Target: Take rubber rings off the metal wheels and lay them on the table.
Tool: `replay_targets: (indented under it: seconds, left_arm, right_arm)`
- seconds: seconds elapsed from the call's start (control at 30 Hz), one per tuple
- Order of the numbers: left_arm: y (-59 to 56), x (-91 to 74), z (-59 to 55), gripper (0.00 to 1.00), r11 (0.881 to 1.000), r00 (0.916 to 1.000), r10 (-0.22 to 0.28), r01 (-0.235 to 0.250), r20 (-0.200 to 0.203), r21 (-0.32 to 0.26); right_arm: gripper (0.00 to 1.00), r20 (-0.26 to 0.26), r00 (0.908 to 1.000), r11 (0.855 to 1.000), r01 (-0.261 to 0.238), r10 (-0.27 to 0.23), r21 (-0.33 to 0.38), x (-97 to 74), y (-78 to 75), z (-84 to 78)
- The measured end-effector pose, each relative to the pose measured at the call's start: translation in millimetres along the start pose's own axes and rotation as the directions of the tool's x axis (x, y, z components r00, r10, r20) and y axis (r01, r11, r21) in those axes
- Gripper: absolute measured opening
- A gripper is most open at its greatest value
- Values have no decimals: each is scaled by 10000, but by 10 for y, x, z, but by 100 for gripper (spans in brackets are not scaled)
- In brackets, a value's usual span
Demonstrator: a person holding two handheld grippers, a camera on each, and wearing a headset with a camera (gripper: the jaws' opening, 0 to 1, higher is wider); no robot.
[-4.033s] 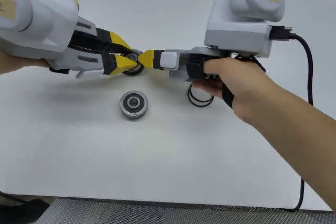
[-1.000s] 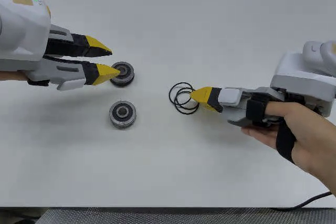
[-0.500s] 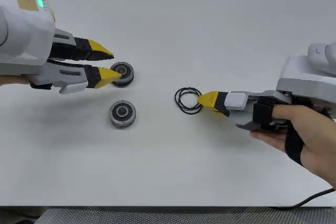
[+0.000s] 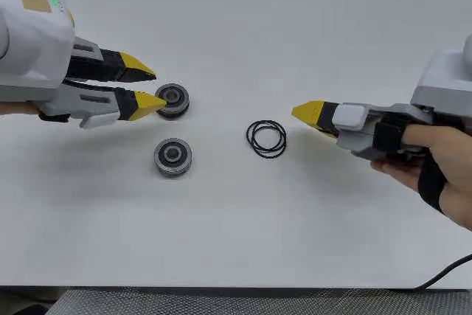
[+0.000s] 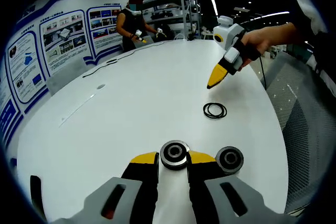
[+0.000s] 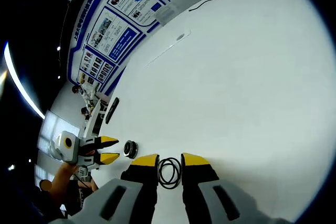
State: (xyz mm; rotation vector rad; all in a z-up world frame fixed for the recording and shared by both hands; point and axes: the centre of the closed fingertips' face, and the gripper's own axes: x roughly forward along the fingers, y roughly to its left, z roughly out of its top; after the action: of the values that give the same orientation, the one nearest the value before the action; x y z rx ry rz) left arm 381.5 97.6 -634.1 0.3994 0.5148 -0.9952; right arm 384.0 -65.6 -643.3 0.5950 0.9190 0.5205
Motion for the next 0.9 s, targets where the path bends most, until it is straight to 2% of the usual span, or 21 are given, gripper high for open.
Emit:
replay_targets:
  seconds: [0.13, 0.27, 0.53, 0.9]
  left_arm:
    - [1, 25, 2, 22, 10000, 10000, -44, 44, 14, 10]
    - [-4, 49, 13, 22, 10000, 10000, -63, 63, 31, 7]
    - [-25, 94, 10, 22, 9998, 9998, -174, 174, -15, 38]
    - [-60, 137, 14, 20, 9995, 9995, -324, 324, -37, 24]
  right_arm:
    - [19, 414, 9984, 9992, -394, 395, -36, 33, 98, 102]
    - [20, 513, 9946, 9958, -910, 904, 88, 96, 227, 125]
    - [21, -29, 9882, 9882, -1530, 1530, -30, 280, 465, 2]
    - [22, -505, 9790, 9802, -1979, 1974, -56, 420, 668, -120]
